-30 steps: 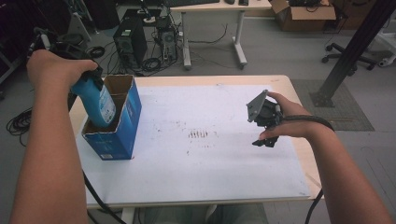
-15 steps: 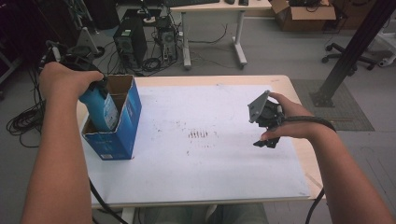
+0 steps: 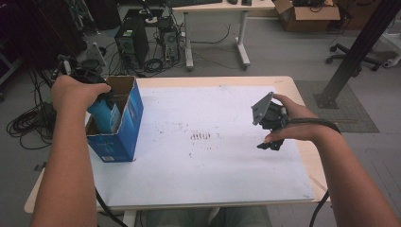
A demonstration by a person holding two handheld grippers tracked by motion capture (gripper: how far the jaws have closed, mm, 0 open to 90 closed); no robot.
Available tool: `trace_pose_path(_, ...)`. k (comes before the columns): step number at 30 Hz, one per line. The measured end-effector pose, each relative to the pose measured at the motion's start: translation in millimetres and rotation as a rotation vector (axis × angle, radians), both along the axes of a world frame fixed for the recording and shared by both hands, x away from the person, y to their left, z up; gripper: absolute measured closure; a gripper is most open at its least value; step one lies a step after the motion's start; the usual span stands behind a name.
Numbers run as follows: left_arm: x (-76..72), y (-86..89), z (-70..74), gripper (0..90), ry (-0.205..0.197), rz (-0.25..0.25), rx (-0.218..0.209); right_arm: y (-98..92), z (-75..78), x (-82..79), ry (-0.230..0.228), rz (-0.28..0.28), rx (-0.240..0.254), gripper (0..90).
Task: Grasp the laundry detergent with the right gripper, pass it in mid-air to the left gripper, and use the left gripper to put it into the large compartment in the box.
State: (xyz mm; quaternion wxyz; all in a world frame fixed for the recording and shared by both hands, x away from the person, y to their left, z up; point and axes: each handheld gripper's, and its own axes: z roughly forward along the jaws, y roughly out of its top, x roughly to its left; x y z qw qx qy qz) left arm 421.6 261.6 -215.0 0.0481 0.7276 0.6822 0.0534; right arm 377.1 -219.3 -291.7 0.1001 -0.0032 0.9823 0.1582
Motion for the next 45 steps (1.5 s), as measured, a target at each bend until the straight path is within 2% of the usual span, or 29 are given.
trace_pose_path(13, 0.2, 2.7, -30.7, 38.7, 0.018, 0.007, -0.023, -0.2, -0.7, -0.8, 0.004, -0.001, -0.005, 2.9)
trace_pose_path(18, -1.0, 5.0, -40.2, 38.7, 0.021, 0.012, -0.013, 1.5, -0.8, -0.7, 0.005, 0.003, -0.003, 2.9)
trace_pose_path(31, -1.5, 7.5, -52.4, 38.7, 0.029, 0.01, 0.002, 4.2, -1.4, 0.1, 0.002, 0.006, -0.001, 2.9)
trace_pose_path(45, 0.8, 1.7, -64.8, 38.7, 0.044, -0.002, 0.021, 1.0, -4.7, 0.7, 0.008, 0.0, 0.0, 2.9)
